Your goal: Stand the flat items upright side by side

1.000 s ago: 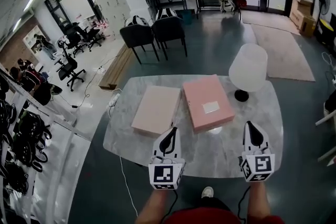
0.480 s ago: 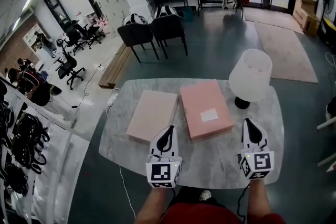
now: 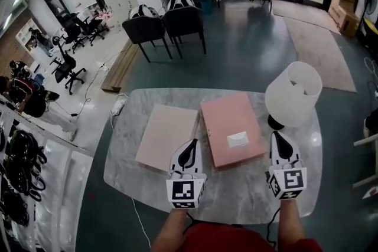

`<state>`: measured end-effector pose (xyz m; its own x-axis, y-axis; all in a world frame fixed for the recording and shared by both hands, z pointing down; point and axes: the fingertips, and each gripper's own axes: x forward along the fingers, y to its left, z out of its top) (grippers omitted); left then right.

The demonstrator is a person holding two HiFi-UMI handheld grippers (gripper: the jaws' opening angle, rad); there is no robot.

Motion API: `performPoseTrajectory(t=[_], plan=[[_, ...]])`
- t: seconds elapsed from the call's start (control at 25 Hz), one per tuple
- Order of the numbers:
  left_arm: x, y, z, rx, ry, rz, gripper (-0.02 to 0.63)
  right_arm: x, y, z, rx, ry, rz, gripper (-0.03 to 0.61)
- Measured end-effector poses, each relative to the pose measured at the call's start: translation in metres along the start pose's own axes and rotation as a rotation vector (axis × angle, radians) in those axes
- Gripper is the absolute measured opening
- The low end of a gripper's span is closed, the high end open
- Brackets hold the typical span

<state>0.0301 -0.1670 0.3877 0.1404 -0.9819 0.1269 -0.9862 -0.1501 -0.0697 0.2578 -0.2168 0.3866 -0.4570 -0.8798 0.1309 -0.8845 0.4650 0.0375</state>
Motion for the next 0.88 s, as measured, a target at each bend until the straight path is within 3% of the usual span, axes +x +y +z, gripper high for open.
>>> performPoseTrajectory(t=[0.48, 0.88], plan=[[0.076, 0.023, -0.085, -0.058, 0.177, -0.073, 0.005, 0.081, -0.005, -0.078, 0.0, 0.198, -0.002, -0.002], [0.102, 0.019, -0.16, -0.126, 0.34, -0.109, 0.005, 0.116, -0.015, -0.149, 0.057, 0.356, 0.006, 0.017]])
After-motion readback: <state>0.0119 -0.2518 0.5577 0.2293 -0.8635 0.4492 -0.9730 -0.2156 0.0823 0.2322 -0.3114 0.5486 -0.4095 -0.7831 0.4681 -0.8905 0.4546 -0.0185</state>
